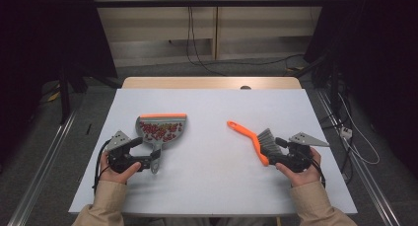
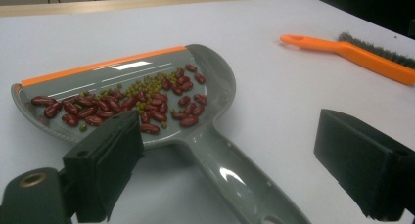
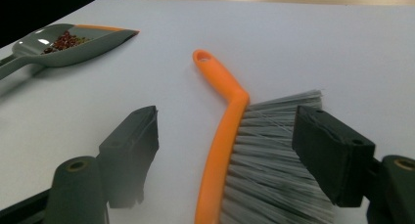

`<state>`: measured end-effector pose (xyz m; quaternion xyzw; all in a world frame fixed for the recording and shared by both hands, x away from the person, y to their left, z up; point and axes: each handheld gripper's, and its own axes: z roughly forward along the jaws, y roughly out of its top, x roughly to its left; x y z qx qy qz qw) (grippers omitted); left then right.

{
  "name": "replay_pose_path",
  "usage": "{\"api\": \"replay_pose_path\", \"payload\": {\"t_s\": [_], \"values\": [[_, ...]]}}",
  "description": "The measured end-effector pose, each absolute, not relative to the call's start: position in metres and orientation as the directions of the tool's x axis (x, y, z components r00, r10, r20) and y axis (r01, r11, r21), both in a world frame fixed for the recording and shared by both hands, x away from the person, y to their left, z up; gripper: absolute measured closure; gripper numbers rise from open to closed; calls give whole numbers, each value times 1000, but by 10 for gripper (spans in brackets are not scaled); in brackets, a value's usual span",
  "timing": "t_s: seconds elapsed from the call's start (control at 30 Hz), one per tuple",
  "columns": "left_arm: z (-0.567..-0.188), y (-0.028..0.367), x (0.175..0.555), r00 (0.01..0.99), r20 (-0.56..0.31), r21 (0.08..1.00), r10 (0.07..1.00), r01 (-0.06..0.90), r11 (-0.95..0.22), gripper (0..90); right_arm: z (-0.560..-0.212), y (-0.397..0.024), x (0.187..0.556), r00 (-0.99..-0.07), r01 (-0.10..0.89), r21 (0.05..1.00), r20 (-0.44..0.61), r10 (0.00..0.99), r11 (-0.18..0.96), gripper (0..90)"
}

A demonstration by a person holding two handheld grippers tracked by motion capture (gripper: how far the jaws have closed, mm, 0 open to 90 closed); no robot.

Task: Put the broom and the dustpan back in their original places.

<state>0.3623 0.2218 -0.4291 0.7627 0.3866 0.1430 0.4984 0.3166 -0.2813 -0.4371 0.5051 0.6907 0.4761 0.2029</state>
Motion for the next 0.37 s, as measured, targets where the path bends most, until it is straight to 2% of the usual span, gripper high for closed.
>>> {"api": "replay_pose_path", "payload": {"t_s": [0.37], "values": [[-433,225,363,672,-177,862,719,458,-216,88,-442,-281,305,-470,493,865,173,865,95,188]]}}
